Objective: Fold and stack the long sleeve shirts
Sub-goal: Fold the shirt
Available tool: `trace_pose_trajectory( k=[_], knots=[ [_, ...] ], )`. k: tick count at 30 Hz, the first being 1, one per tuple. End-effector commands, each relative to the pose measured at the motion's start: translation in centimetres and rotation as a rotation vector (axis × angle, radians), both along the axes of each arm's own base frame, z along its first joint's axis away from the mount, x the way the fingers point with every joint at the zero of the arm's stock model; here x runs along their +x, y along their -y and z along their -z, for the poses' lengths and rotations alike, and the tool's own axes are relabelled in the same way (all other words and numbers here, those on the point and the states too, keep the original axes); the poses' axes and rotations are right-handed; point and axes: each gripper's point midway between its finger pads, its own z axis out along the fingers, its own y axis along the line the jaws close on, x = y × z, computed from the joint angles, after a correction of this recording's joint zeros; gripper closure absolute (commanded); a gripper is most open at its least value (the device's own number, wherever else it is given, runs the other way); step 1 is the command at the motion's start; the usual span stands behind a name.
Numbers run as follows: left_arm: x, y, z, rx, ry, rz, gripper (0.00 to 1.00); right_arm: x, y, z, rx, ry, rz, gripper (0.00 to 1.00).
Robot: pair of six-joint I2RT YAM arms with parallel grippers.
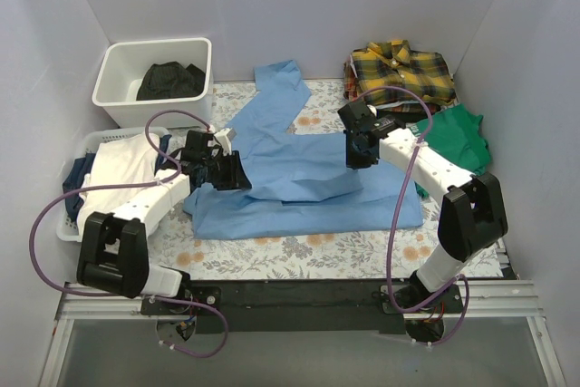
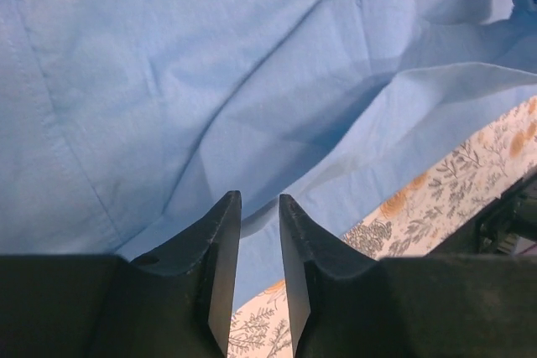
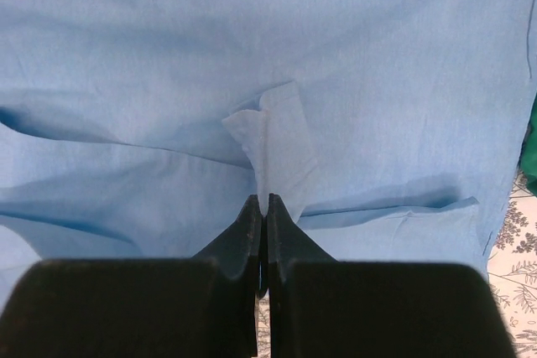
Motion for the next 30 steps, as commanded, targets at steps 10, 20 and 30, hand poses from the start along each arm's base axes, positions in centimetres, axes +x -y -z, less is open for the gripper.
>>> trace_pose_trajectory(
  k=[10, 20, 30],
  knots=[
    [-2.3, 0.2, -2.6, -0.061, 0.079, 0.037, 0.37, 1.1, -0.1, 0.0, 0.069, -0.025, 0.023, 0.99],
    [-0.2, -1.3, -0.5, 0.046, 0.082, -0.028, 0.30, 1.1, 0.1, 0.1, 0.073, -0.025, 0.020, 0.99],
    [2.1, -2.0, -0.9, 0.100, 0.142, -0.057, 0.34, 0.5, 1.0, 0.9, 0.068, -0.043, 0.036, 0.99]
  ],
)
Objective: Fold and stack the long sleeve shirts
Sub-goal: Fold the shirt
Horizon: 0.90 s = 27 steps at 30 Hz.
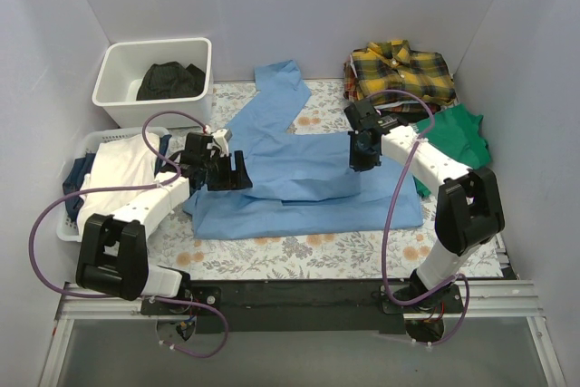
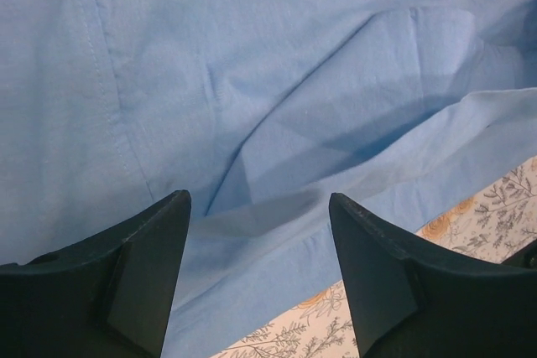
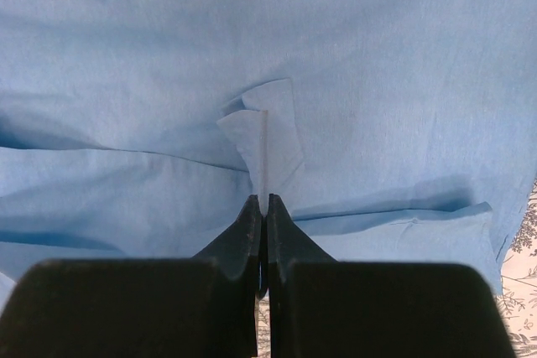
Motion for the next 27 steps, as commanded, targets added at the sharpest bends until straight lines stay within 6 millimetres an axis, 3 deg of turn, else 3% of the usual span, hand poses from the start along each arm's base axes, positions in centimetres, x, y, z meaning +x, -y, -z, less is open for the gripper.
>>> trace_pose_trajectory(
  k=[1, 8, 14, 19, 20, 22, 27],
  knots=[
    [1.8, -0.4, -1.8, 0.021, 0.099, -0.007, 0.34, 0.2, 0.5, -0.8, 0.019, 0.027, 0.017, 0.99],
    [0.7, 1.5, -2.5, -0.072, 0.123, 0.094, 0.39, 0.3, 1.6, -0.4, 0.057, -0.002, 0.059, 0.99],
    [-1.6, 1.9, -1.0, -0.124, 0.040, 0.106, 0.51, 1.1, 2.2, -0.1, 0.081, -0.018, 0.082, 0.99],
    [-1.3, 1.8, -0.7, -0.115, 0.031, 0.090, 0.60, 2.1, 1.9, -0.5, 0.117, -0.013, 0.087, 0.99],
    [-1.2, 1.8, -0.7, -0.114, 0.030, 0.090, 0.69, 2.1, 1.7, -0.5, 0.123, -0.018, 0.084, 0.99],
    [-1.4, 1.7, -0.7, -0.112, 0.025, 0.087, 0.75, 2.3, 1.6, -0.5, 0.129, -0.018, 0.083, 0.99],
    [-2.1, 1.8, -1.6, -0.130, 0.046, 0.092, 0.76, 2.4, 1.4, -0.3, 0.136, -0.023, 0.080, 0.99]
  ],
)
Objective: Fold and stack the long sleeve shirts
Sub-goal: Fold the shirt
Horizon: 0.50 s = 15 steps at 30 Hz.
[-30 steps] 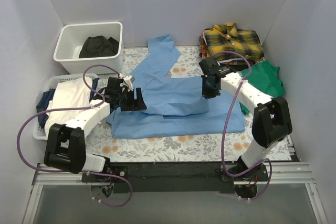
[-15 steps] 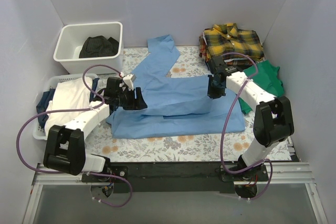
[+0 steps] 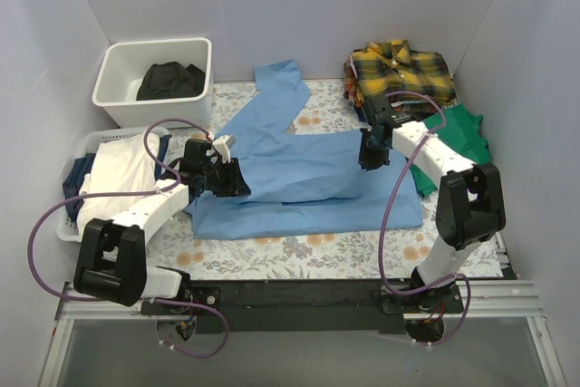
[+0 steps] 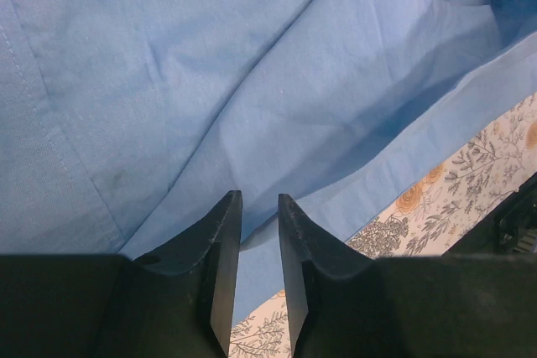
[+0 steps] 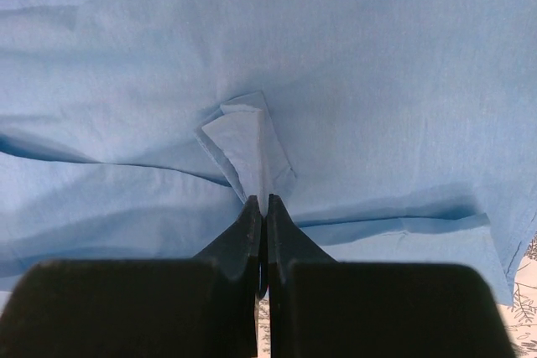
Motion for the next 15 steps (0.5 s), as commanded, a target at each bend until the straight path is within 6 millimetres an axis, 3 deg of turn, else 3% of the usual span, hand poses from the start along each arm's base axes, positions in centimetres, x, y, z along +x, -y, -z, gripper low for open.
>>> trace_pose_trajectory(
  k=[1, 8, 15],
  knots=[
    [-0.5, 0.3, -2.4, -0.042, 0.057, 0.015, 0.72, 1.6, -0.8, -1.3, 0.041, 0.045, 0.006, 0.99],
    [-2.5, 1.3, -2.0, -0.113, -0.054, 0.042, 0.60, 2.2, -0.9, -1.5, 0.051, 0.048, 0.014, 0.99],
    [-2.7, 1.1, -0.3, -0.095, -0.135, 0.020, 0.65, 2.1, -1.1, -1.9, 0.067, 0.054, 0.014, 0.99]
  ],
)
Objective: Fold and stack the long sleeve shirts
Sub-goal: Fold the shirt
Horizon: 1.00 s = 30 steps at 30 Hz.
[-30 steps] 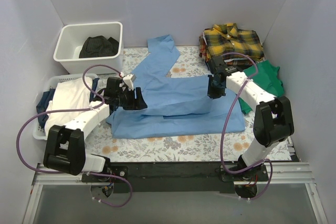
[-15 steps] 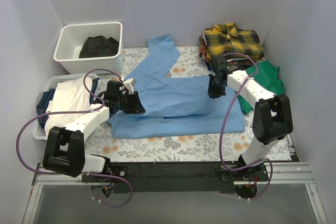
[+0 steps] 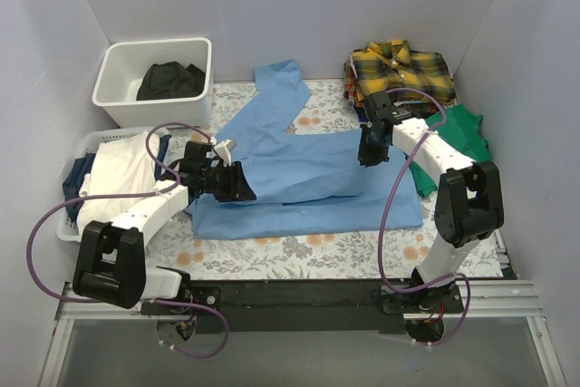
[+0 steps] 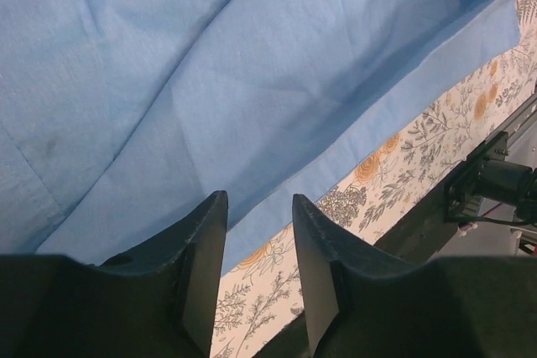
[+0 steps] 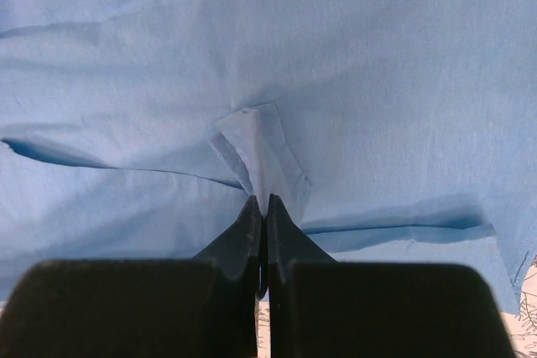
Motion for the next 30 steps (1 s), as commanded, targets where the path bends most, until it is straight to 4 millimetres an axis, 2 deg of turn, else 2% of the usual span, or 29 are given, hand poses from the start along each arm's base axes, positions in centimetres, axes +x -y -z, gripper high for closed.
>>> trace_pose_trajectory(
  k=[1, 6, 12, 15, 18, 23, 24, 25, 28, 30],
  knots=[
    [-0.4, -0.1, 0.8, 0.004, -0.050, -0.003, 0.66, 1.1, -0.5, -1.4, 0.037, 0.043, 0.013, 0.99],
    [-0.4, -0.3, 1.0, 0.018, -0.037, 0.005, 0.72, 0.9, -0.4, -1.3, 0.038, 0.041, 0.018, 0.99],
    [-0.6, -0.3, 1.4, 0.020, -0.042, 0.006, 0.75, 1.2, -0.5, -1.4, 0.042, 0.043, 0.019, 0.99],
    [-0.7, -0.2, 1.9, 0.021, -0.059, 0.013, 0.84, 1.5, -0.7, -1.7, 0.051, 0.050, 0.018, 0.99],
    [-0.6, -0.2, 2.1, 0.029, -0.062, 0.013, 1.00, 1.9, -1.1, -2.4, 0.069, 0.066, 0.009, 0.99],
    [0.2, -1.1, 1.8, 0.085, -0.035, -0.030, 1.00, 2.6, -1.9, -5.1, 0.112, 0.133, -0.036, 0.99],
    [0.9, -1.6, 1.4, 0.113, -0.007, -0.059, 1.00, 2.9, -2.0, -5.8, 0.118, 0.159, -0.044, 0.99],
    [1.1, -1.8, 1.1, 0.124, 0.011, -0.073, 1.00, 3.1, -2.1, -7.3, 0.133, 0.214, -0.051, 0.99],
    [1.7, -2.4, -0.3, 0.141, 0.073, -0.112, 1.00, 2.9, -1.5, -10.3, 0.131, 0.310, -0.058, 0.99],
    [1.6, -2.6, -0.7, 0.145, 0.079, -0.122, 1.00, 2.4, -0.9, -11.0, 0.125, 0.346, -0.049, 0.99]
  ],
)
